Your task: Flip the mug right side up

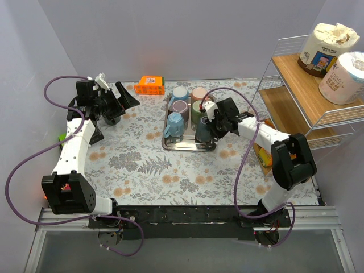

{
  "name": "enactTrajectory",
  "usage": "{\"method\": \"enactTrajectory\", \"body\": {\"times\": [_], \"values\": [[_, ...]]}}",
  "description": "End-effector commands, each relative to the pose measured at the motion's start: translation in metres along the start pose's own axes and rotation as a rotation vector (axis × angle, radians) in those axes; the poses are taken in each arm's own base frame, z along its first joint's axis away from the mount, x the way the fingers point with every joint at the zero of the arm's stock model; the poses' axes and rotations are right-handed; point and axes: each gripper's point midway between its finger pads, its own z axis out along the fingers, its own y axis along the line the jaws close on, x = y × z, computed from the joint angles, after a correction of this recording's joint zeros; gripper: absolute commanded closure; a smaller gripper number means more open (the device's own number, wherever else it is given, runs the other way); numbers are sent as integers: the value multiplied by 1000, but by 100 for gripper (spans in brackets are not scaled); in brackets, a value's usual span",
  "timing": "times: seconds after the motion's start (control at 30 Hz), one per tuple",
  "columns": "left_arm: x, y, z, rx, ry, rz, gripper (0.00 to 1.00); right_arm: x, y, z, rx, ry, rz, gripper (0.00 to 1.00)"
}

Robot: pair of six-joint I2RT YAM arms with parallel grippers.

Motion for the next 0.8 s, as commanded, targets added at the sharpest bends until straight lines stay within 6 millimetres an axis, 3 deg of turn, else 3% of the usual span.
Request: {"method": "enactTrajectory", "body": {"times": [0.0,0.2,0.33,0.47,0.5,0.77], "values": [[-2,-25,-12,111,-15,28,2,-64,17,-48,-94,-188,106,99],[5,-50,-19,258,17,53,2,-92,45,-79,-237,-263,247,99],[24,-74,-30,430,88,83,2,-111,51,-98,-276,-329,315,99],[44,-107,-47,627,172,161,2,-143,55,-120,-329,-424,388,99],[59,-121,-47,670,210,201,2,-151,59,-127,-361,-444,427,99],[78,-146,-49,746,278,210,2,-216,56,-182,-451,-718,583,99]]}}
